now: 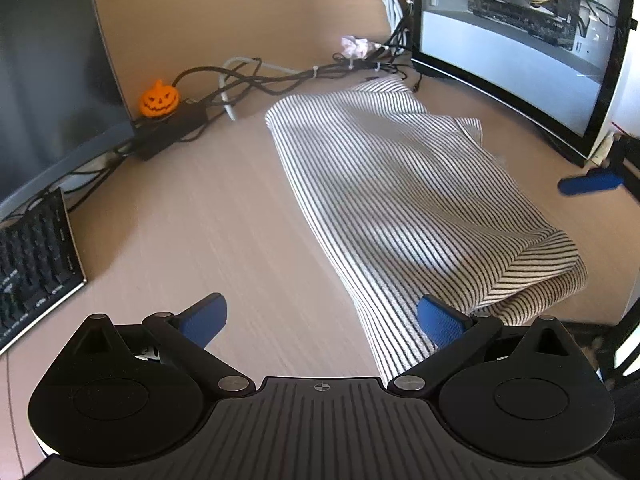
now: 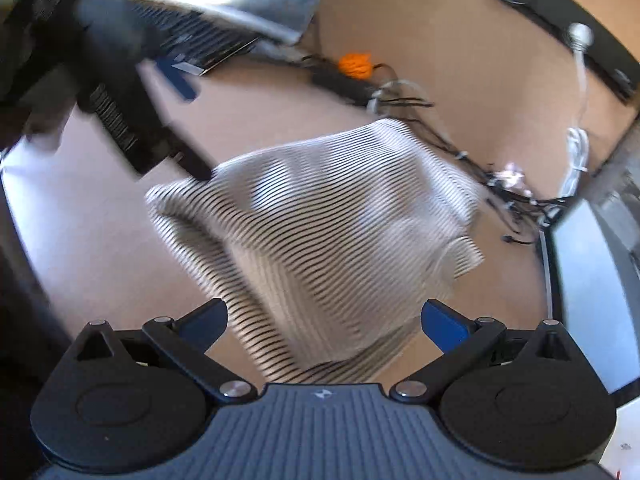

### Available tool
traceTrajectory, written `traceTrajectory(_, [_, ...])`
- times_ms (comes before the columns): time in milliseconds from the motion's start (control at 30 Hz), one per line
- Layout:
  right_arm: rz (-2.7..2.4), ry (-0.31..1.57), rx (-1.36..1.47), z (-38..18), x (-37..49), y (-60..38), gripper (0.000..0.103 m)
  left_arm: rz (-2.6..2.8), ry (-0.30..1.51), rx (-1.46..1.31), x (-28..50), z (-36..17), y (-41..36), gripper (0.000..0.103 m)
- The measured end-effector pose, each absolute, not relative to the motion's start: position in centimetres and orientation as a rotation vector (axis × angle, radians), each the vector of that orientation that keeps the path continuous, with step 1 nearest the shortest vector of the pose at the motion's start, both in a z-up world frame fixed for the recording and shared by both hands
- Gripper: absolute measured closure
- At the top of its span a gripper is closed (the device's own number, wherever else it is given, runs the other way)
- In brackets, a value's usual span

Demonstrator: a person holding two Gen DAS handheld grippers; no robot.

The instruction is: Fold clothes

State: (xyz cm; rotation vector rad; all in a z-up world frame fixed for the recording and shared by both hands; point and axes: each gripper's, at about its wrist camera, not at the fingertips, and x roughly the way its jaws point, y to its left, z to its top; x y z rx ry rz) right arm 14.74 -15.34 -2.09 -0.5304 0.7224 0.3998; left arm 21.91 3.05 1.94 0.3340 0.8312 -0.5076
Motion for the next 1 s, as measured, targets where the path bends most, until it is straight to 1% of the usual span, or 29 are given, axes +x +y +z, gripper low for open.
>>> traceTrajectory(200, [0.388, 0.726, -0.548, -3.5, 15.2, -14.0, 0.000, -0.588, 0.811, 0.349, 21.1, 2.9, 4.0, 0.000])
traceTrajectory(333, [0.323, 0.718, -0.398, -1.9, 17.2, -15.4, 0.000, -0.666, 0.801, 0.427, 19.9, 2.7, 3.5, 0.000])
traceTrajectory(433, [0.315, 0.730, -0.328, -1.4, 18.1, -16.4, 0.000, -0.706, 0.804, 0.497, 19.2, 2.0, 2.5, 0.000])
traceTrajectory(600, [0.328, 0.713, -0.369, -1.9, 17.4, -16.0, 0.000, -0.724, 0.776, 0.657, 18.1, 0.0, 0.3, 0.000])
traceTrajectory(733, [0.336, 0.699, -0.369, -1.6, 16.9, -16.1, 0.000, -0.650, 0.744, 0.723, 18.7, -1.1, -0.6, 0.000])
traceTrajectory(1000, [0.473, 0.654, -0.484, -2.1, 14.9, -13.6, 0.000, -0.609, 0.712, 0.620, 21.2, 0.9, -0.6, 0.000])
